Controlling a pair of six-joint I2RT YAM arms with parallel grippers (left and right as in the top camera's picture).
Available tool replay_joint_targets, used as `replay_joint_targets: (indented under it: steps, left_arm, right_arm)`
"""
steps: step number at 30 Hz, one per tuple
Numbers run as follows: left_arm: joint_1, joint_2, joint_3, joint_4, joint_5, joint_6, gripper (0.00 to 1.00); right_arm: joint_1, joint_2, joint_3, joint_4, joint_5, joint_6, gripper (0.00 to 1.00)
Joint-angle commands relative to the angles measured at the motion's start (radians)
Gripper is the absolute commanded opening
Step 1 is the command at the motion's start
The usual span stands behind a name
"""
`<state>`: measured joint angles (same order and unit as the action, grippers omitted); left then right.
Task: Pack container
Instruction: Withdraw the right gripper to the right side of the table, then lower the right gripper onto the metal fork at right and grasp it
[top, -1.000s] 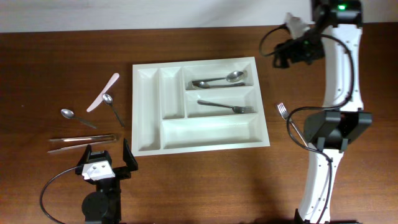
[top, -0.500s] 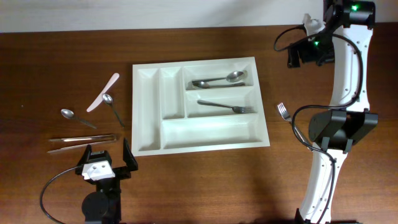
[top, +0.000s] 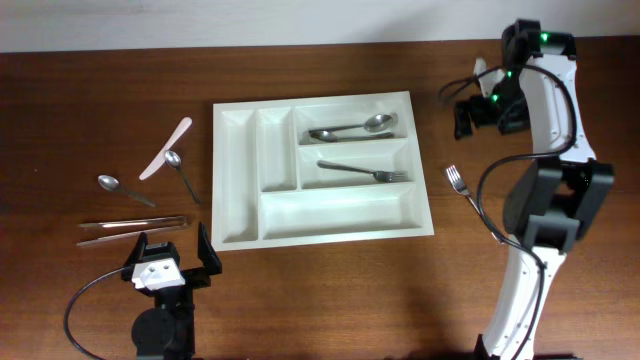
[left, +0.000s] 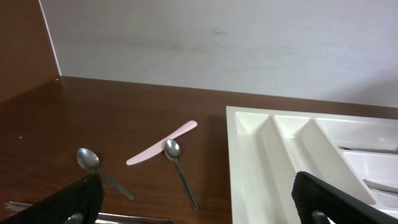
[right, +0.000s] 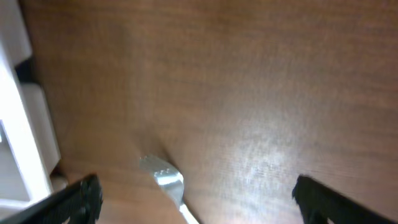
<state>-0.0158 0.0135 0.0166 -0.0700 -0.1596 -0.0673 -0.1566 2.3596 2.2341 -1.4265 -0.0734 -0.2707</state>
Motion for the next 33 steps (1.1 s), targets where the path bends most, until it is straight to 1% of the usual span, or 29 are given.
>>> replay_joint_targets:
  steps: [1,4,7,10,16,22,25,31,33]
  left_arm:
    - [-0.003,-0.008,-0.007,0.002,0.010,0.016,0.99]
    - [-0.003,-0.008,-0.007,0.002,0.010,0.016,0.99]
    - [-0.003,-0.008,-0.007,0.002,0.010,0.016,0.99]
    - [-0.003,-0.008,-0.007,0.002,0.010,0.016,0.99]
    - [-0.003,-0.008,-0.007,0.002,0.010,0.016,0.99]
    - [-0.003,-0.008,-0.007,0.002,0.010,0.016,0.99]
    - [-0.003,-0.008,-0.007,0.002,0.010,0.016,0.99]
    - [-0.003,-0.008,-0.007,0.002,0.010,0.016,0.99]
    - [-0.003,-0.008,-0.007,0.002,0.010,0.016,0.99]
  right_arm:
    - [-0.038,-0.189,-0.172,0.062,-0.027,-0.013,0.99]
    - [-0.056,-0.269,-0.288,0.101,-0.027,-0.013,0.99]
    - [-0.065,-0.305,-0.336,0.080,-0.032,-0.034,0.99]
    - [-0.066,-0.312,-0.372,0.043,-0.055,-0.073,0.99]
    - [-0.064,-0.313,-0.484,0.056,-0.118,-0.118,0.96]
    - [-0.065,-0.337,-0.634,0.136,-0.118,-0.118,0.94]
    - [-0.066,-0.346,-0.692,0.175,-0.118,-0.117,0.91]
    - [-0.067,-0.346,-0.761,0.247,-0.117,-0.119,0.86]
    - [-0.066,-0.346,-0.766,0.269,-0.118,-0.149,0.85]
